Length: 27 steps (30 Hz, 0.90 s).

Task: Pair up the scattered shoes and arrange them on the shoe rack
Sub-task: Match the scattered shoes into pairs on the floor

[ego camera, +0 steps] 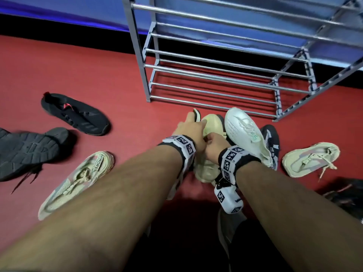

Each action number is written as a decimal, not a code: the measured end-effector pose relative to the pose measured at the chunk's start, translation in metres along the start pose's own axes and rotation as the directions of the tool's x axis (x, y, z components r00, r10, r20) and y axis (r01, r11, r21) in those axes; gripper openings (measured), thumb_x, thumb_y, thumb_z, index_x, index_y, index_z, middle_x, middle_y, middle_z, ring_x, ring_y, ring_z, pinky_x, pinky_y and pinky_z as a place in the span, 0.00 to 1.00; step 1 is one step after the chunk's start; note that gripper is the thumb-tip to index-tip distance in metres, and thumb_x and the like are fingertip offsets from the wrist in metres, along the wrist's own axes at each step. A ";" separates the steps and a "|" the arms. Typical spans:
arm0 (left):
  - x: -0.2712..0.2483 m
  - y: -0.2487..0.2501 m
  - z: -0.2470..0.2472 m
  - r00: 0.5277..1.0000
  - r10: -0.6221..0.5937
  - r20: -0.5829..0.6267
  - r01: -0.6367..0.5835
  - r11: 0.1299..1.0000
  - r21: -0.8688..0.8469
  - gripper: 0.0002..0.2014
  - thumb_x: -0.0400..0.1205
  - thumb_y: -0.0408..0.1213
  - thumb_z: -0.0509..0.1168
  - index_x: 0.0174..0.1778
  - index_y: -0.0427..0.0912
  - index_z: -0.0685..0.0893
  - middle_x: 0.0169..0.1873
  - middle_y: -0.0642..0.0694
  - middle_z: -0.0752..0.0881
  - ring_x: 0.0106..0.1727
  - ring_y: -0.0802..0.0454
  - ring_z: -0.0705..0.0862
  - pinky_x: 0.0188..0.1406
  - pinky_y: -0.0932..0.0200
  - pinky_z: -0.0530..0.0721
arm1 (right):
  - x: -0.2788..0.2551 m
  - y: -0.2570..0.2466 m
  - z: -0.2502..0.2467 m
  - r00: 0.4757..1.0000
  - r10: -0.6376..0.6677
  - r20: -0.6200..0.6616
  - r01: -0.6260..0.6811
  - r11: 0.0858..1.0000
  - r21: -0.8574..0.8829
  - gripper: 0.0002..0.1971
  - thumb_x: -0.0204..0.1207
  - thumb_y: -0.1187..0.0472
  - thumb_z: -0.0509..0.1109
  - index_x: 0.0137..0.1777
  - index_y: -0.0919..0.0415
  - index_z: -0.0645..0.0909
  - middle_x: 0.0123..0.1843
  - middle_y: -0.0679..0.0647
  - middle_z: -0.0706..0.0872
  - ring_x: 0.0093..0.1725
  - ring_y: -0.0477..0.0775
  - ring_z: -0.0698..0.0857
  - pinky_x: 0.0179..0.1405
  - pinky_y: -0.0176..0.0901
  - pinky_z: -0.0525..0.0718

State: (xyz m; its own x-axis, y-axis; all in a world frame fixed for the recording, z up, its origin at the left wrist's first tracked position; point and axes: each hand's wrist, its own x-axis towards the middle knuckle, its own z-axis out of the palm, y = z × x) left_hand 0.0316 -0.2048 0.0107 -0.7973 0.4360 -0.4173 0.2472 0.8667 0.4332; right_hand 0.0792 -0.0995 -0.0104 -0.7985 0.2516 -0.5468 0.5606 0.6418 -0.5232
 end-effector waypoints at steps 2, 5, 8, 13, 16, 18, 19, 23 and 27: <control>0.002 0.013 0.010 0.998 -0.010 0.063 0.023 0.979 -0.201 0.39 0.78 0.40 0.65 0.84 0.58 0.53 0.74 0.40 0.59 0.54 0.34 0.81 0.55 0.45 0.84 | -0.001 0.011 -0.007 1.000 -0.010 -0.002 0.009 1.000 -0.019 0.01 0.76 0.62 0.66 0.45 0.57 0.77 0.38 0.51 0.83 0.39 0.54 0.81 0.36 0.43 0.76; 0.007 0.022 0.017 0.997 -0.023 0.067 0.045 0.937 -0.347 0.40 0.78 0.37 0.65 0.83 0.59 0.52 0.76 0.39 0.60 0.56 0.34 0.83 0.55 0.50 0.83 | 0.003 0.028 -0.011 1.000 0.005 -0.014 -0.004 1.000 0.022 0.11 0.76 0.64 0.64 0.58 0.57 0.80 0.43 0.55 0.87 0.44 0.58 0.86 0.48 0.51 0.86; 0.014 0.018 0.021 0.993 -0.118 -0.004 0.113 0.958 -0.264 0.32 0.78 0.37 0.67 0.77 0.48 0.64 0.70 0.39 0.68 0.60 0.35 0.83 0.55 0.49 0.79 | 0.013 0.045 -0.012 0.997 0.070 -0.024 -0.068 0.994 0.085 0.28 0.73 0.69 0.65 0.72 0.47 0.74 0.56 0.57 0.87 0.50 0.60 0.87 0.49 0.49 0.87; 0.026 -0.008 0.029 0.919 -0.381 0.099 0.391 0.912 -0.123 0.27 0.79 0.38 0.66 0.75 0.43 0.68 0.71 0.33 0.69 0.61 0.31 0.82 0.61 0.43 0.79 | 0.022 0.071 -0.028 0.969 0.168 -0.180 -0.165 0.986 0.032 0.18 0.74 0.69 0.65 0.64 0.56 0.78 0.53 0.52 0.79 0.50 0.53 0.78 0.52 0.40 0.75; 0.035 -0.016 0.038 0.918 -0.371 0.137 0.383 0.920 -0.076 0.24 0.78 0.46 0.68 0.68 0.42 0.73 0.61 0.37 0.82 0.59 0.34 0.83 0.61 0.45 0.80 | 0.026 0.087 -0.028 0.938 0.264 -0.223 -0.280 0.959 -0.043 0.13 0.74 0.68 0.65 0.58 0.65 0.82 0.50 0.60 0.84 0.45 0.58 0.79 0.51 0.44 0.80; 0.039 -0.018 0.043 0.918 -0.360 0.166 0.364 0.931 0.004 0.24 0.79 0.52 0.66 0.67 0.45 0.73 0.58 0.40 0.86 0.64 0.35 0.81 0.68 0.44 0.75 | 0.024 0.096 -0.033 0.935 0.324 -0.144 -0.339 0.936 -0.094 0.15 0.75 0.67 0.67 0.61 0.69 0.82 0.52 0.63 0.85 0.52 0.62 0.83 0.56 0.46 0.82; 0.040 -0.018 0.045 0.912 -0.373 0.169 0.372 0.927 0.039 0.25 0.80 0.54 0.65 0.68 0.46 0.72 0.58 0.40 0.86 0.68 0.34 0.77 0.70 0.43 0.71 | 0.022 0.098 -0.037 0.937 0.342 -0.076 -0.349 0.931 -0.108 0.17 0.76 0.66 0.68 0.65 0.68 0.80 0.58 0.63 0.84 0.59 0.64 0.83 0.58 0.47 0.80; 0.039 -0.021 0.046 0.906 -0.407 0.117 0.400 0.913 0.077 0.33 0.75 0.62 0.69 0.67 0.42 0.73 0.63 0.37 0.79 0.66 0.33 0.77 0.62 0.43 0.76 | 0.014 0.102 -0.040 0.957 0.284 0.053 -0.274 0.951 -0.143 0.24 0.76 0.67 0.68 0.73 0.59 0.76 0.69 0.61 0.81 0.69 0.62 0.80 0.64 0.46 0.77; 0.035 -0.023 0.046 0.898 -0.429 0.101 0.432 0.902 -0.014 0.38 0.72 0.64 0.72 0.67 0.39 0.72 0.64 0.37 0.72 0.57 0.36 0.81 0.58 0.44 0.80 | 0.003 0.095 -0.024 0.970 0.224 0.091 -0.197 0.951 -0.240 0.25 0.75 0.67 0.70 0.73 0.57 0.77 0.68 0.59 0.82 0.61 0.59 0.83 0.55 0.40 0.81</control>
State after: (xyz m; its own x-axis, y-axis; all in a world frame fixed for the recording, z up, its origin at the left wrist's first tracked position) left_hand 0.0231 -0.1984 -0.0510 -0.7661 0.0444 -0.6412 -0.1295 0.9665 0.2217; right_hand 0.1243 -0.0202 -0.0459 -0.6295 0.3220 -0.7072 0.6375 0.7343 -0.2331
